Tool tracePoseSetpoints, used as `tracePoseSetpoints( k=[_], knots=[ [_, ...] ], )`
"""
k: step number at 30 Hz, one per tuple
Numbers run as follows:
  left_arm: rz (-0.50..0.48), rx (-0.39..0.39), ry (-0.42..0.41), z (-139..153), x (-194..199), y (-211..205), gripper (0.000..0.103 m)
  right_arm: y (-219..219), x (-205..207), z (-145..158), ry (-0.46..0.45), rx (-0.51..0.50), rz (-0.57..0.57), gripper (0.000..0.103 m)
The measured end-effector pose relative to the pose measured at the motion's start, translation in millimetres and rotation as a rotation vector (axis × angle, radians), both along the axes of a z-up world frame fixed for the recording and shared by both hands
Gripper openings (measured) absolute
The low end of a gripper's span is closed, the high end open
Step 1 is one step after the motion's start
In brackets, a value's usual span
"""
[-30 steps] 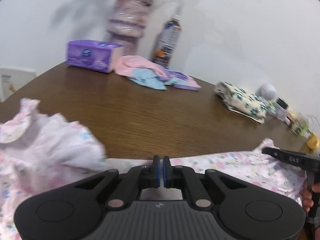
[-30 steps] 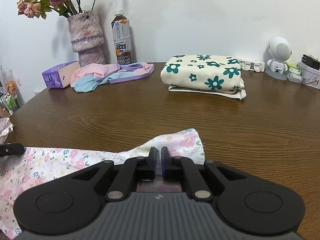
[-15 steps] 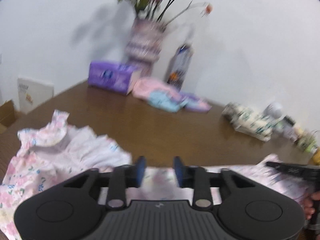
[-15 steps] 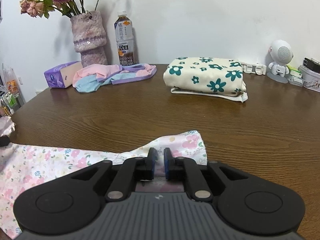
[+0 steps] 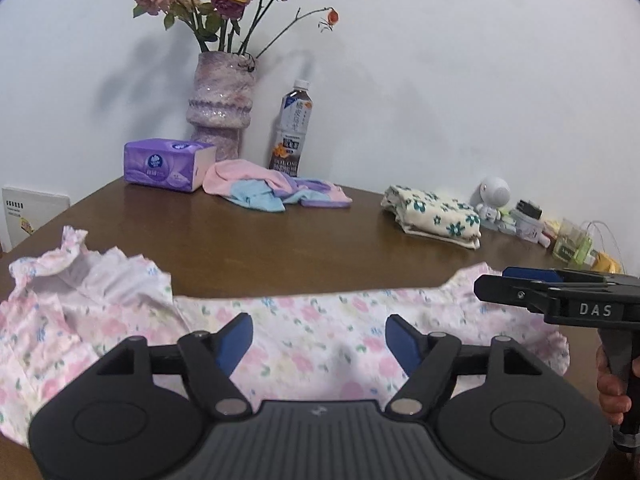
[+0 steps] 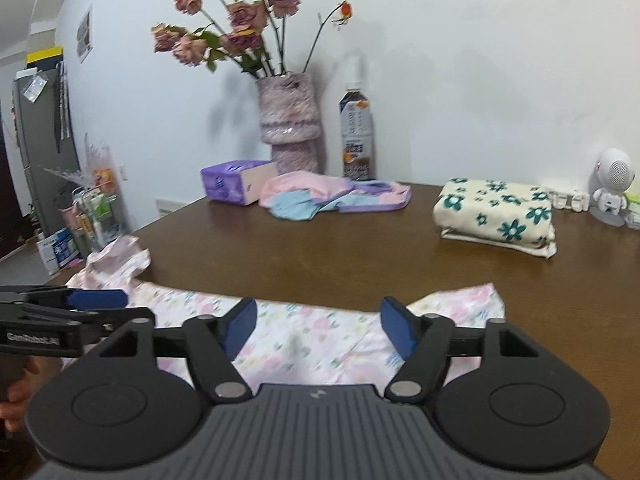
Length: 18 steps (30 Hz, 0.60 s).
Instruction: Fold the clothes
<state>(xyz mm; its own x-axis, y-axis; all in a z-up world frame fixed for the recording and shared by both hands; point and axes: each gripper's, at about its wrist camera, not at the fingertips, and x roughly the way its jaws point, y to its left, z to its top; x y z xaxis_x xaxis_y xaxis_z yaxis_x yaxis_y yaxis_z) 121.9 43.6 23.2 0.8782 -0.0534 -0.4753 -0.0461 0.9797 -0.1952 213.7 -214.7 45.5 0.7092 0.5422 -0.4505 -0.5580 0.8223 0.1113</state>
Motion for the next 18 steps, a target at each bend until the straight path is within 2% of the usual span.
tracePoseSetpoints(
  k=[9, 18],
  knots=[
    [0.021, 0.026, 0.011, -5.9, -22.0, -11.8, 0.08, 3.5, -24.2, -14.2, 0.04, -0.025, 0.021, 0.078],
    [0.035, 0.04, 0.031, -11.9, -28.4, -17.4, 0.08, 14.3, -40.7, -24.4, 0.028, -0.083, 0.038, 0.081]
  ],
)
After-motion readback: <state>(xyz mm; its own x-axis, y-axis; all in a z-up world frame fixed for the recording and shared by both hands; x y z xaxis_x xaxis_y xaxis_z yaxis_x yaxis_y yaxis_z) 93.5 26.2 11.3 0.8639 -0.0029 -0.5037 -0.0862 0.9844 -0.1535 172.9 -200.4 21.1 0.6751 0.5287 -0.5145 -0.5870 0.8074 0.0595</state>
